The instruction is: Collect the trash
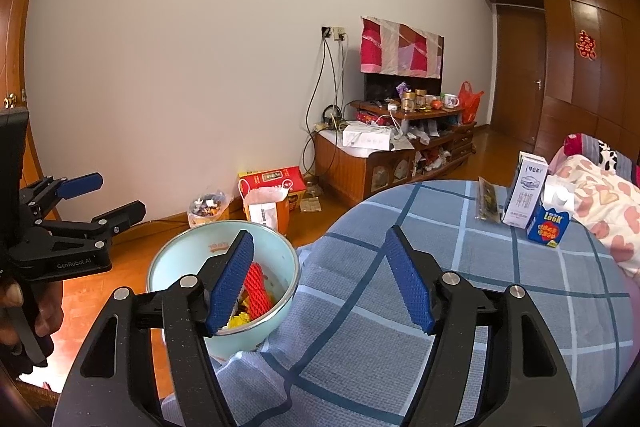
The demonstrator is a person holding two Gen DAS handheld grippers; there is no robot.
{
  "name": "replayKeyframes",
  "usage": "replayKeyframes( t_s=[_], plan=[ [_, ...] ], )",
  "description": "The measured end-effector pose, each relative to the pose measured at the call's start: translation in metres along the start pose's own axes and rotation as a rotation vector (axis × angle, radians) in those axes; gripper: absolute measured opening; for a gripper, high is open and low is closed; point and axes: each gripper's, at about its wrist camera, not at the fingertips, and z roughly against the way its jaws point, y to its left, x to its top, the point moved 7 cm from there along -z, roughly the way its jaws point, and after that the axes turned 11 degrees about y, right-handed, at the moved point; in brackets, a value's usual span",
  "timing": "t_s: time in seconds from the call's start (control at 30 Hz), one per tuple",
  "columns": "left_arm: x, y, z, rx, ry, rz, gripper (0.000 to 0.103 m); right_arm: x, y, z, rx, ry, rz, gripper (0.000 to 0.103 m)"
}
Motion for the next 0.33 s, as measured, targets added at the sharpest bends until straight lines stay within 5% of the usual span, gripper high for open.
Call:
replayKeyframes(
  t_s=[0.2,0.33],
  plan=[
    [-0.001,-0.003,-0.002,-0.029,0.015,0.000,0.089,0.000,-0.027,0.000,-0.035,0.008,-0.029,0.071],
    [-0.002,-0.003,-0.004,-0.034,0.023,0.004,0.089,-0.018,-0.119,-0.013,-0.131,0.102,-0.170,0.079]
  ],
)
